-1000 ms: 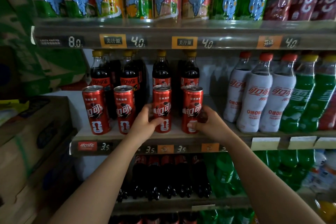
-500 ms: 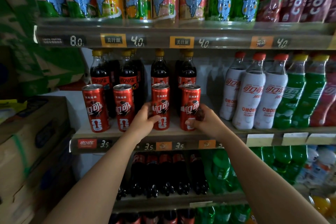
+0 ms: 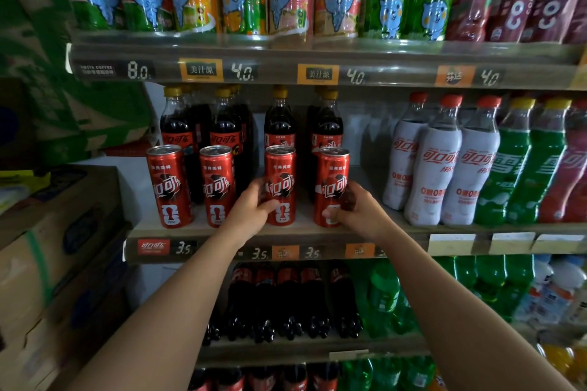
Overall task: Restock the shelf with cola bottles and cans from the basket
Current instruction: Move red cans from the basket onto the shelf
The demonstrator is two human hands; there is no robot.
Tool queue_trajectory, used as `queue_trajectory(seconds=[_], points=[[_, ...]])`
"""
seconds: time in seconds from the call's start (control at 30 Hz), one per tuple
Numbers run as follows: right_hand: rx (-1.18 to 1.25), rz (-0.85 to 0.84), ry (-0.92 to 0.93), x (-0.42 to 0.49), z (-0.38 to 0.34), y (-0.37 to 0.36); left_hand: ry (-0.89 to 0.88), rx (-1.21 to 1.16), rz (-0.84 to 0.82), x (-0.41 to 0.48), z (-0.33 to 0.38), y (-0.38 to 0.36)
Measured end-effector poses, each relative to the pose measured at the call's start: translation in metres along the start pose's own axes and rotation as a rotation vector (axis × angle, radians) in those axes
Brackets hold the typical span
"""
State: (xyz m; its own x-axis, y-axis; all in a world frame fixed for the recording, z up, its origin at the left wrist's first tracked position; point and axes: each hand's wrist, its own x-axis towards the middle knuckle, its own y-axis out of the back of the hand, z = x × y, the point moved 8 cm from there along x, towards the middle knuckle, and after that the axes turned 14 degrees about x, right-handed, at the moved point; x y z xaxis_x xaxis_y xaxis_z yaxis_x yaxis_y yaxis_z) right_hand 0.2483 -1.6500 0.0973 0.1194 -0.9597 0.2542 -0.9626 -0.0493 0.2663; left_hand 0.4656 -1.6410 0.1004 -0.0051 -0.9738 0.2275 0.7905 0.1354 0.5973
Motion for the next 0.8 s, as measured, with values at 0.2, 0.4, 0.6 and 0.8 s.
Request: queue_trajectory(seconds=[0.2, 0.4, 0.6, 0.8], points=[[0.045, -0.026, -0.025, -0.001, -0.002, -0.001, -0.038, 0.012, -0.015, -0.004, 0.006, -0.001], [0.067, 0.065, 0.005, -0.009, -0.005, 0.002, -0.061, 0.032, 0.043, -0.010, 0.007, 0.002], [-0.026, 0.351, 0.184, -0.042, -0.013, -0.001, -0.156, -0.060, 0.225, -0.033, 0.007, 0.008], [0.032, 0.593, 0.451, -0.091, -0.014, -0.022, -0.309, -0.075, 0.527, -0.076, -0.009, 0.022]])
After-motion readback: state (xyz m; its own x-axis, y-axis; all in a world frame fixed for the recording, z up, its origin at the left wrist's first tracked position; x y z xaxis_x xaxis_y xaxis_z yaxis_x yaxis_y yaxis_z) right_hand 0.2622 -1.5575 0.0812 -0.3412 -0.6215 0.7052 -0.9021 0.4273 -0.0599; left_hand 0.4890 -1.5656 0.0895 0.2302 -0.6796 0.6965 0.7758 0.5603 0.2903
